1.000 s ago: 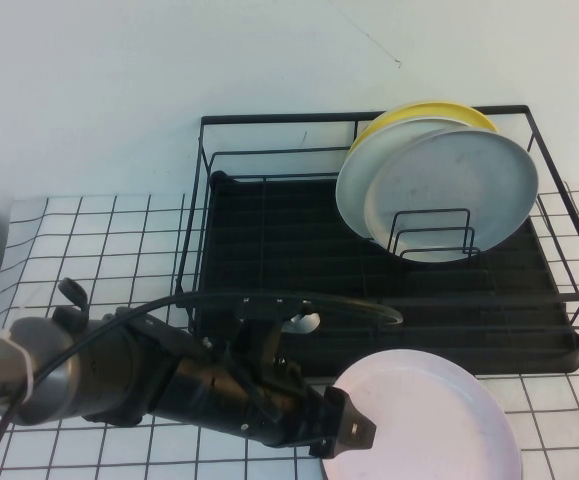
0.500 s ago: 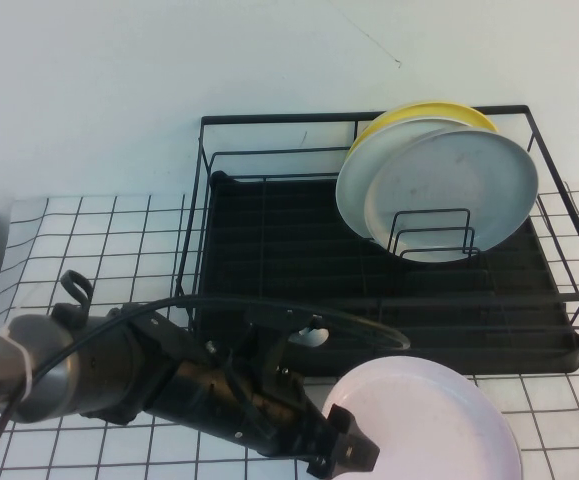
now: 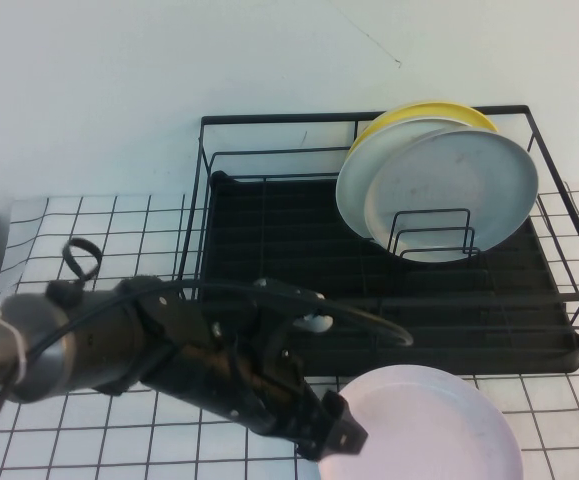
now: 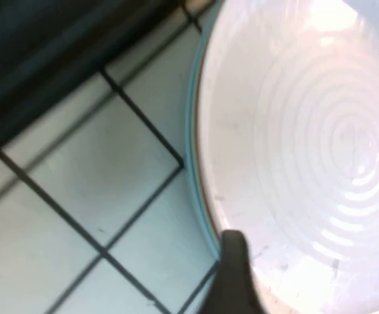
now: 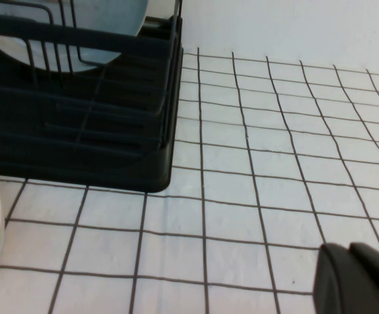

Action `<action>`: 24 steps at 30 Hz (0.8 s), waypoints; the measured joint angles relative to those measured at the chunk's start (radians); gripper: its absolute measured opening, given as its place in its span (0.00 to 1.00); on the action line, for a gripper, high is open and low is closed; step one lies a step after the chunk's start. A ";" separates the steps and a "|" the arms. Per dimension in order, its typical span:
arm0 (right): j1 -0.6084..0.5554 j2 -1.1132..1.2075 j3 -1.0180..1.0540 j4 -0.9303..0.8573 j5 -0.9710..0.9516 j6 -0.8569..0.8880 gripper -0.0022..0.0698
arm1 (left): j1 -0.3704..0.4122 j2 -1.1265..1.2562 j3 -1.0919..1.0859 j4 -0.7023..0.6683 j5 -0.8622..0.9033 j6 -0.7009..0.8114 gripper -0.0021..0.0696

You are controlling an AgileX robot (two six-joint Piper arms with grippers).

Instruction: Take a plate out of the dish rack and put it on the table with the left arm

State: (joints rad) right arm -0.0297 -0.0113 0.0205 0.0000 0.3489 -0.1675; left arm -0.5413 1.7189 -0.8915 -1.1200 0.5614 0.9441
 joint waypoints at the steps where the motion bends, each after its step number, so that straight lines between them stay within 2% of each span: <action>1: 0.000 0.000 0.000 0.000 0.000 0.000 0.03 | 0.006 -0.013 -0.009 0.022 0.000 -0.015 0.74; 4: 0.000 0.000 0.000 0.000 0.000 0.000 0.03 | 0.035 -0.053 -0.017 0.055 0.002 -0.026 0.56; 6: 0.000 0.000 0.000 0.000 0.000 0.000 0.03 | 0.062 -0.083 -0.017 0.064 0.007 -0.030 0.40; 8: 0.000 0.000 0.000 0.000 0.000 0.000 0.03 | 0.089 -0.119 -0.017 0.076 0.019 -0.035 0.19; 10: 0.000 0.000 0.000 0.000 0.000 0.000 0.03 | 0.111 -0.164 -0.017 0.087 0.022 -0.046 0.10; 14: 0.000 0.000 0.000 0.000 0.000 0.000 0.03 | 0.140 -0.285 -0.017 0.144 -0.001 -0.071 0.04; 21: 0.000 0.000 0.000 0.000 0.000 0.000 0.03 | 0.146 -0.574 -0.017 0.323 -0.088 -0.166 0.03; 24: 0.000 0.000 0.000 0.000 0.000 0.000 0.03 | 0.146 -0.675 -0.017 0.355 -0.098 -0.181 0.03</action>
State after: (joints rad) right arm -0.0297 -0.0113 0.0205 0.0000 0.3489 -0.1675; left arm -0.3951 1.0436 -0.9089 -0.7646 0.4633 0.7626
